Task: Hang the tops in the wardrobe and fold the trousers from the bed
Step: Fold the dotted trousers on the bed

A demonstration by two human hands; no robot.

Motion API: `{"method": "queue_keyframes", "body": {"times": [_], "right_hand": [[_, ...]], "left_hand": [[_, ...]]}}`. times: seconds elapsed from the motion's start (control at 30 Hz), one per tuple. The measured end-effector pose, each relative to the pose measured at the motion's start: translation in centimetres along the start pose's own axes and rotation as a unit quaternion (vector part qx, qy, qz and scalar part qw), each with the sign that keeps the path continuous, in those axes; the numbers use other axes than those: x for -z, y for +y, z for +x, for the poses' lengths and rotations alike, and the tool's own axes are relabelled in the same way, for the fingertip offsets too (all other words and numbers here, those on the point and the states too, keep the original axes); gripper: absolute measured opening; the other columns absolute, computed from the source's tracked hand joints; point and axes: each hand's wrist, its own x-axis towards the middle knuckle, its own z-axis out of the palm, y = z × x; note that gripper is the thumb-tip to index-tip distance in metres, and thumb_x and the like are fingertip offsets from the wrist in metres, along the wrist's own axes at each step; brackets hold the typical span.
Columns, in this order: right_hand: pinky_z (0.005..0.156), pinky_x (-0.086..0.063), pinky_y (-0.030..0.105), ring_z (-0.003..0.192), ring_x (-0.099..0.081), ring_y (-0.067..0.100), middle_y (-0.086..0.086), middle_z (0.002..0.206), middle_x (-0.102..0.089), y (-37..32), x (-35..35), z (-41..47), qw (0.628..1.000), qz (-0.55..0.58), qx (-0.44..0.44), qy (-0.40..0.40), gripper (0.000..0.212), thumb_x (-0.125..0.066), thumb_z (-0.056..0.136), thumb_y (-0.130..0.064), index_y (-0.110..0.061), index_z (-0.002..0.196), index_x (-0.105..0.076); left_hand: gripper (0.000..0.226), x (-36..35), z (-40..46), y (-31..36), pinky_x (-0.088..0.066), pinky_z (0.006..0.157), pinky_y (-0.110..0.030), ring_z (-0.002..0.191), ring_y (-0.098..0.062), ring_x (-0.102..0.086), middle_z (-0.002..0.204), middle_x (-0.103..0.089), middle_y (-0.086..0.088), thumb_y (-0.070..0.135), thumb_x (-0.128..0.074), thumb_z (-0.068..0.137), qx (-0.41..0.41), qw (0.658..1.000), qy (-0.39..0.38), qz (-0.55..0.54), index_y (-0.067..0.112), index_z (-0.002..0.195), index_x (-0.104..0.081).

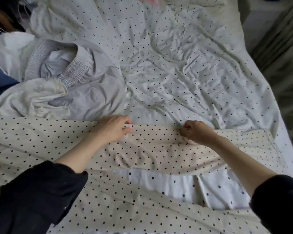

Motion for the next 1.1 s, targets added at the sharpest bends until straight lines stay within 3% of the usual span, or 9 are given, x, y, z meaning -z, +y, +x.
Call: {"method": "queue_keyframes", "body": {"times": [0.23,0.4,0.47,0.57,0.73,0.8,0.93,1.03,1.1], "right_hand": [[0.060,-0.037,0.035,0.073,-0.052,0.028,0.005,0.077,-0.056,-0.1,4.0,2.6,0.984,0.111,0.008,0.138,0.026,-0.059,0.090,-0.035,-0.016,0.083,-0.043],[0.082,-0.038,0.037,0.081,-0.054,0.021,0.000,0.077,-0.063,1.6,4.2,4.1,0.998,0.043,-0.028,0.046,0.045,-0.040,0.088,-0.063,-0.019,0.089,-0.049],[0.096,-0.032,0.039,0.091,-0.055,0.022,-0.005,0.076,-0.062,3.0,3.6,4.1,0.999,-0.001,-0.051,0.017,0.037,-0.037,0.094,-0.055,-0.023,0.094,-0.055],[0.087,-0.040,0.032,0.091,-0.055,0.019,0.001,0.095,-0.065,4.8,3.4,4.0,0.998,-0.010,-0.049,-0.034,0.013,-0.049,0.095,-0.030,-0.025,0.094,-0.061],[0.086,-0.047,0.027,0.096,-0.058,0.016,-0.006,0.092,-0.062,5.0,4.7,4.2,0.991,-0.011,-0.018,-0.131,0.015,-0.057,0.087,-0.013,-0.022,0.086,-0.069],[0.085,-0.050,0.032,0.094,-0.061,0.019,-0.003,0.090,-0.066,4.8,5.0,4.5,0.996,-0.016,-0.020,-0.084,0.013,-0.058,0.087,-0.013,-0.015,0.090,-0.070],[0.068,-0.048,0.037,0.081,-0.063,0.033,0.008,0.092,-0.069,4.6,5.4,4.7,0.968,0.044,-0.048,0.241,0.016,-0.047,0.095,-0.021,-0.011,0.101,-0.059],[0.069,-0.042,0.035,0.087,-0.061,0.032,0.013,0.098,-0.068,5.1,4.5,4.8,0.978,0.001,-0.025,0.209,0.019,-0.046,0.097,-0.026,-0.012,0.105,-0.056],[0.086,-0.039,0.039,0.111,-0.053,0.028,0.010,0.116,-0.063,6.4,3.4,4.5,0.987,-0.050,-0.030,0.147,0.024,-0.046,0.097,-0.029,-0.013,0.112,-0.055]], "left_hand": [[0.020,2.5,4.3,0.0,-0.027,0.070,-0.020,0.091,-0.015,-0.049,0.102,-0.052,0.001,0.029,-0.053,0.093,0.007,0.985,0.141,-0.104,0.011,0.102,-0.053],[0.035,3.1,6.1,-0.8,-0.036,0.065,-0.025,0.074,-0.011,-0.056,0.074,-0.057,0.014,0.055,-0.042,0.091,0.064,0.993,0.048,-0.084,0.029,0.077,-0.061],[0.033,2.5,6.3,-1.3,-0.037,0.070,-0.026,0.082,-0.016,-0.054,0.077,-0.056,0.010,0.052,-0.045,0.091,0.058,0.998,-0.002,-0.007,0.027,0.086,-0.066],[0.028,1.7,6.9,-1.0,-0.037,0.095,-0.035,0.105,-0.020,-0.050,0.103,-0.055,0.000,0.049,-0.049,0.091,0.047,0.997,-0.058,0.017,0.029,0.101,-0.065],[0.016,1.1,7.9,0.7,-0.044,0.070,-0.029,0.069,-0.008,-0.052,0.073,-0.057,0.014,0.039,-0.066,0.083,0.047,0.994,-0.035,-0.092,0.029,0.073,-0.059],[0.020,1.4,8.1,1.2,-0.045,0.068,-0.029,0.066,-0.009,-0.052,0.068,-0.055,0.017,0.033,-0.068,0.083,0.051,0.995,-0.002,-0.090,0.030,0.067,-0.055],[0.012,2.0,8.0,1.8,-0.045,0.062,-0.034,0.069,-0.023,-0.058,0.074,-0.058,0.004,0.010,-0.060,0.084,-0.021,0.966,0.239,-0.095,0.015,0.076,-0.055],[0.021,0.7,7.9,2.5,-0.038,0.084,-0.041,0.099,-0.029,-0.056,0.105,-0.058,-0.006,0.006,-0.054,0.085,0.005,0.979,0.202,0.021,0.014,0.103,-0.057],[0.034,-0.5,7.6,2.9,-0.031,0.093,-0.040,0.115,-0.026,-0.047,0.123,-0.050,-0.004,0.011,-0.054,0.087,0.025,0.991,0.126,0.049,0.018,0.120,-0.053]]}}
